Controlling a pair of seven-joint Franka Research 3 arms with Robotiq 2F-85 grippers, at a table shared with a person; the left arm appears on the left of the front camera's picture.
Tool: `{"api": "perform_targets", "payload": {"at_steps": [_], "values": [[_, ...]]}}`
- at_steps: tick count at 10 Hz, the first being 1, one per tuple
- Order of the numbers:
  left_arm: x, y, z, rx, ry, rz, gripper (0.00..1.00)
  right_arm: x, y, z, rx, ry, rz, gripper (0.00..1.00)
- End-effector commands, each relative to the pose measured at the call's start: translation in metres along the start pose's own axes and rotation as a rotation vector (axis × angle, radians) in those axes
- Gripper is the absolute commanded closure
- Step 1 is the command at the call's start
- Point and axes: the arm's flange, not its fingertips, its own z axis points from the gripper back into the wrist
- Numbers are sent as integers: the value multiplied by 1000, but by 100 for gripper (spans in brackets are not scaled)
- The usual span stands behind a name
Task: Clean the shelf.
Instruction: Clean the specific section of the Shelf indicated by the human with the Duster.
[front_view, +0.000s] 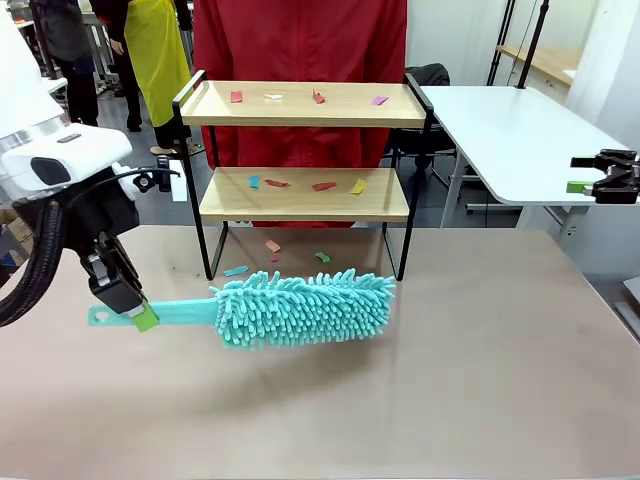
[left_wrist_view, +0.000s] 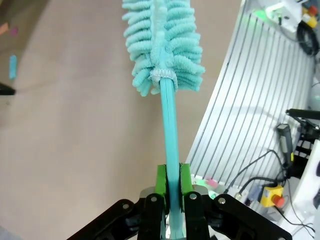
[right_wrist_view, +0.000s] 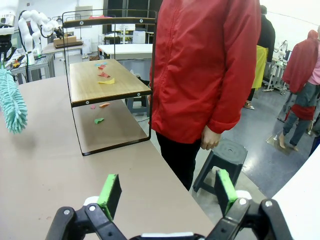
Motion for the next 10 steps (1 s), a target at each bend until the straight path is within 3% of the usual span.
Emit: {"api": "perform_targets", "payload": {"at_steps": [1,2,6,8,10], "values": [[23,-14,-10,26,13,75,87,8,0,-2,-2,11,-12,0],[29,-25,-15,31,4,115,87,8,0,-2,-2,11,-12,0],[47,-59,-36,169,-186,280,87,8,0,-2,-2,11,-12,0],[64,-63,-54,179,-185,327,87,8,0,-2,-2,11,-12,0],[89,-72,-76,271,-201,428,87,8,0,-2,-2,11,-12,0]]}}
